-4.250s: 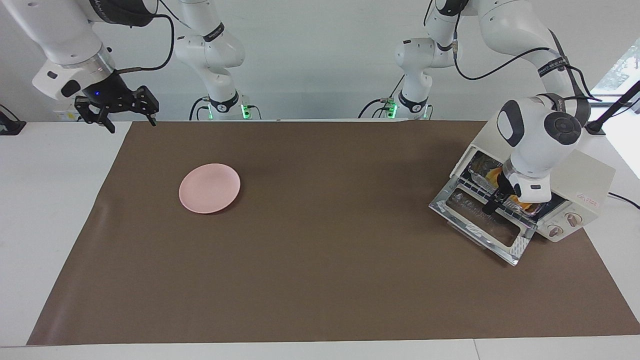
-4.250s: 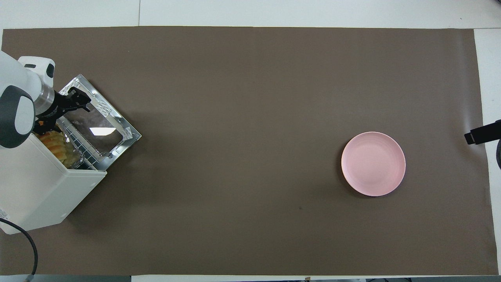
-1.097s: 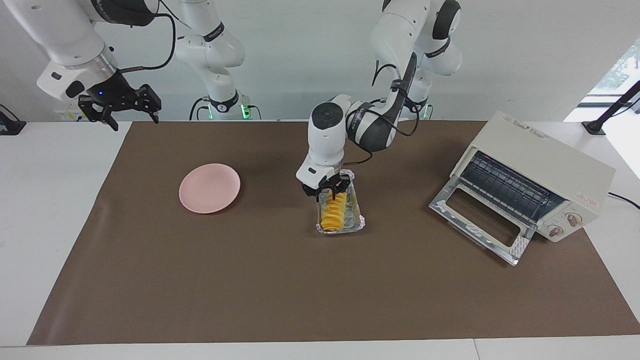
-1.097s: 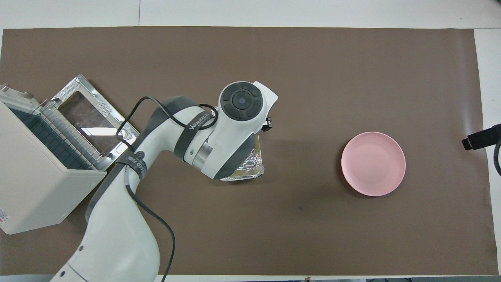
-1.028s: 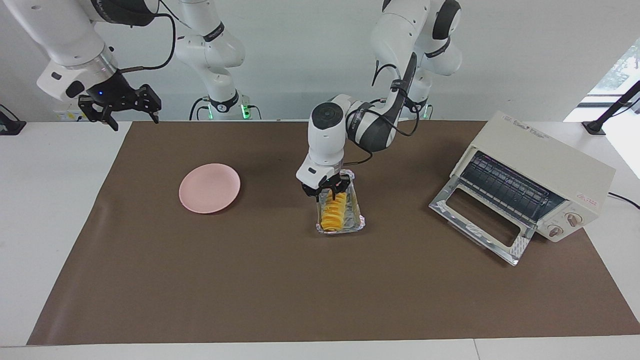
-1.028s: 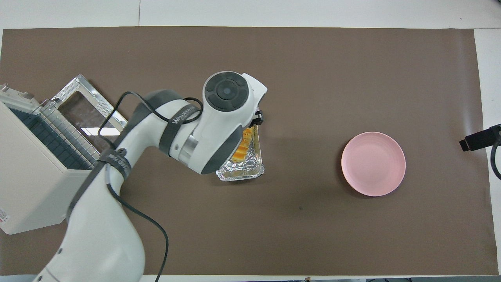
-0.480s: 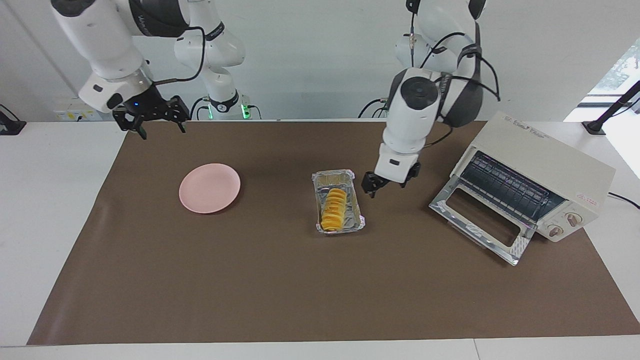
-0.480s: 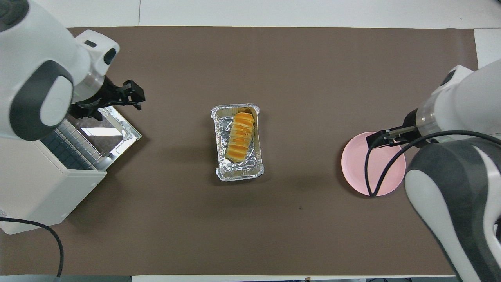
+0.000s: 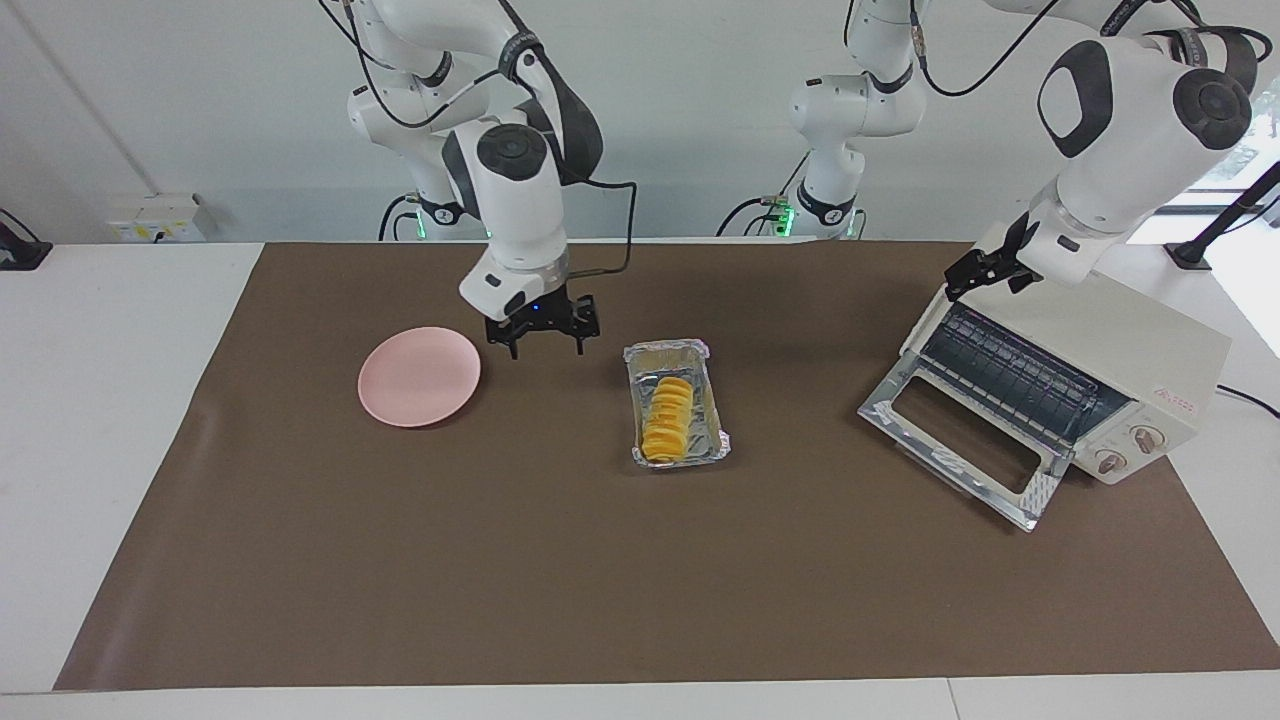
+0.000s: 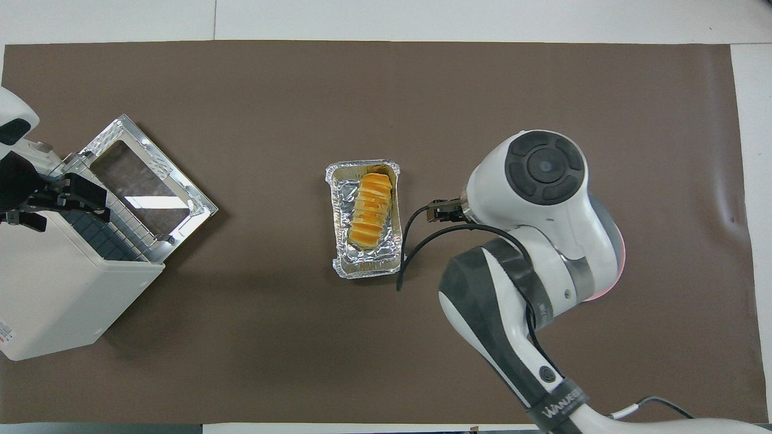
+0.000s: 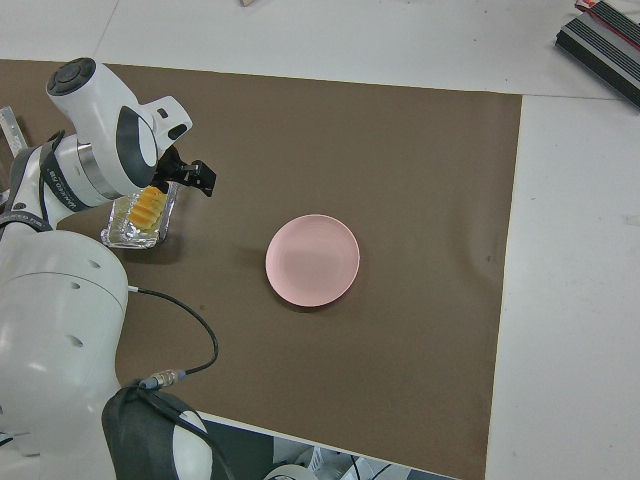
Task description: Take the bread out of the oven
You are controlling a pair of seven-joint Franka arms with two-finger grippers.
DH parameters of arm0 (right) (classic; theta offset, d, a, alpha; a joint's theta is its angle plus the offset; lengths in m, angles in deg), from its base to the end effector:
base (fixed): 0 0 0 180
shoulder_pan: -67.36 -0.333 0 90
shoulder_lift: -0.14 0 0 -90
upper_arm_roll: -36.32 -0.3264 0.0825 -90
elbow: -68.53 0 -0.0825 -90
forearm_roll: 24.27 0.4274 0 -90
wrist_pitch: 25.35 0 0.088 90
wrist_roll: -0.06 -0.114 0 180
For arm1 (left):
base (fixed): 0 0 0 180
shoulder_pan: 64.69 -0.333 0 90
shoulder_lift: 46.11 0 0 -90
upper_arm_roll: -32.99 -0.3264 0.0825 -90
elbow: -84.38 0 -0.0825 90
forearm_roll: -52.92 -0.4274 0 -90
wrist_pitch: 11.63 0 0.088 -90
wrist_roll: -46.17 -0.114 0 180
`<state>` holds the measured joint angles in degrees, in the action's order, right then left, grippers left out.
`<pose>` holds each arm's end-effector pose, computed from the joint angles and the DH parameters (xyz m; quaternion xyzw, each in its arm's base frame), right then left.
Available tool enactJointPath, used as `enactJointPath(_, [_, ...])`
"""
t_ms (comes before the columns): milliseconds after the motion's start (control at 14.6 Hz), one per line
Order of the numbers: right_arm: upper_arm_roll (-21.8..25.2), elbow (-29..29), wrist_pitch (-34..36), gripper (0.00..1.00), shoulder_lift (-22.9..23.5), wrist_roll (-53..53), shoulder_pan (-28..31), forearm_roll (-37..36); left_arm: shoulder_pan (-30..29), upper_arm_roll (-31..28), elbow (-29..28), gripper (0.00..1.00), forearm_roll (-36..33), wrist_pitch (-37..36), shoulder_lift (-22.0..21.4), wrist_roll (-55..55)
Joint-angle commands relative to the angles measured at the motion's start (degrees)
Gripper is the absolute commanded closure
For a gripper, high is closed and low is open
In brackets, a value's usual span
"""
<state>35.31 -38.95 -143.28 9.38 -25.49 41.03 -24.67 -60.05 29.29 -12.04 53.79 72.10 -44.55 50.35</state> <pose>0.5716 0.2947 0.4113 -0.9998 -0.0171 -0.0102 0.0032 0.5832 -0.0118 0.5473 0.9919 0.0283 -0.1242 0.0012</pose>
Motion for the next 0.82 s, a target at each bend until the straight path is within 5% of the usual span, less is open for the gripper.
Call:
enactJointPath(0, [0.5,9.9,0.8,0.0,8.5,-5.7,-3.8,2.0,-1.5,2.8,-7.4,0.0,0.2,2.3,-4.4,-0.4])
enactJointPath(69, [0.5,16.0,1.6,0.0,14.3,-9.8,-6.0,1.3,-2.0,3.0,-8.2,0.0,0.2,2.4,-5.4,-0.6])
enactJointPath(206, [0.6,18.4,0.9,0.0,17.9,-11.6,-7.2,0.3,-2.2,3.2,-8.3,0.0,0.1,2.1,-5.9,-0.6])
enactJointPath(754, [0.8,9.8,-9.0,0.0,18.0,-10.1,-6.5,-2.0,-2.3,4.7,-4.0,0.0,-1.1,2.7,-3.9,-1.4])
